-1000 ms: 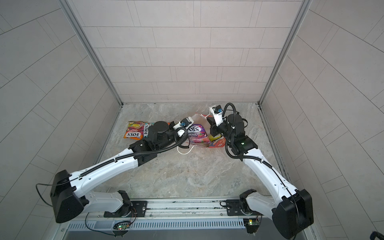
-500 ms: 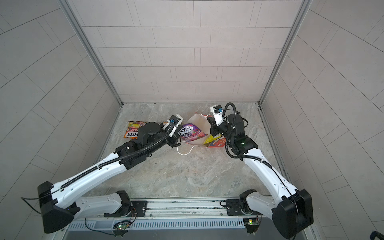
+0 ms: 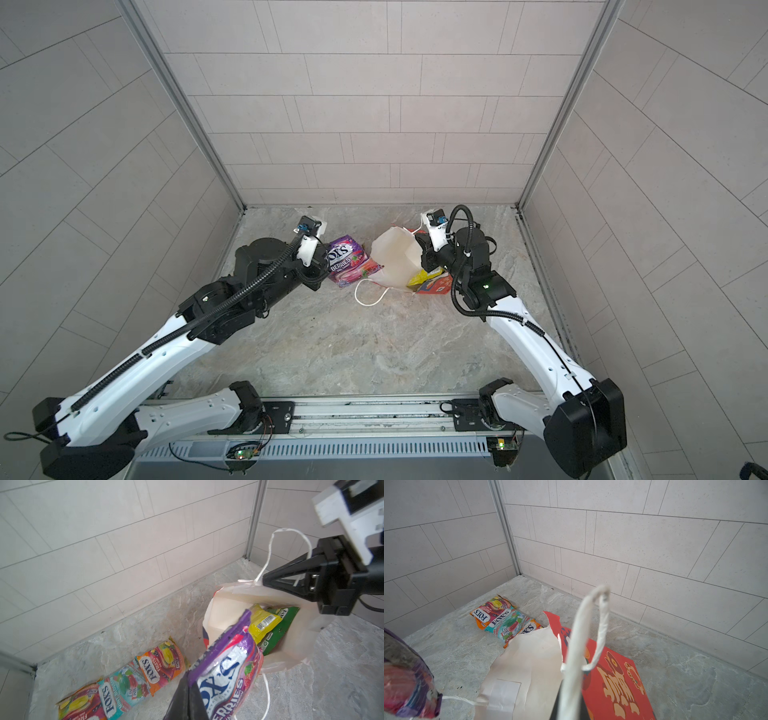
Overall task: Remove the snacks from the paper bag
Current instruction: 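Lift the purple packet out of the bag with the left gripper, then carry the purple packet nearer the robot than the packet row and lower it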
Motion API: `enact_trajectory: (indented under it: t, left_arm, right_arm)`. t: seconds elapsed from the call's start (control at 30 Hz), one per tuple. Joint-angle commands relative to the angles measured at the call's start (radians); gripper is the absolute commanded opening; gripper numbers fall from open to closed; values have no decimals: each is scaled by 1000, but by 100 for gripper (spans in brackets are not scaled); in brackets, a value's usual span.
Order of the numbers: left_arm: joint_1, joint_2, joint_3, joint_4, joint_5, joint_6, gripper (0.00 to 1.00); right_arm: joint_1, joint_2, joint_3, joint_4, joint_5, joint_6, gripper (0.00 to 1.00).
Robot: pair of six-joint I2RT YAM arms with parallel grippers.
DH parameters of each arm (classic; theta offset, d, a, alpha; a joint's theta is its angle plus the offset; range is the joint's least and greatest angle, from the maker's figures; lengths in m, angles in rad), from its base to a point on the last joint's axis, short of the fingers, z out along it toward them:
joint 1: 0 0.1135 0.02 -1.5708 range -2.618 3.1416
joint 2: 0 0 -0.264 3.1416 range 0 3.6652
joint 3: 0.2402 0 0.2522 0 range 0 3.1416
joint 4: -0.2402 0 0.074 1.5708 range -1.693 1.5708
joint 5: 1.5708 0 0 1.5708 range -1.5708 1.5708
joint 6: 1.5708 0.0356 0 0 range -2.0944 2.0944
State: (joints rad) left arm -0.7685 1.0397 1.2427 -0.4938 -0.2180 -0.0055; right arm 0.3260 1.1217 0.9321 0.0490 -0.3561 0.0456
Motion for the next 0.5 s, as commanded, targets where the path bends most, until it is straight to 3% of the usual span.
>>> enact_trajectory:
  t: [0.0, 0.2, 0.47]
  left_arm:
    - [62, -12, 12, -100, -25, -105, 0]
    - [192, -58, -147, -43, 37, -213, 0]
    - [245, -43, -348, 72, 49, -295, 0]
  right_arm:
    - [-5, -2, -1, 3, 9, 5, 0]
    - [-5, 3, -1, 2, 10, 4, 0]
    - [-5, 9, 3, -5, 8, -1, 0]
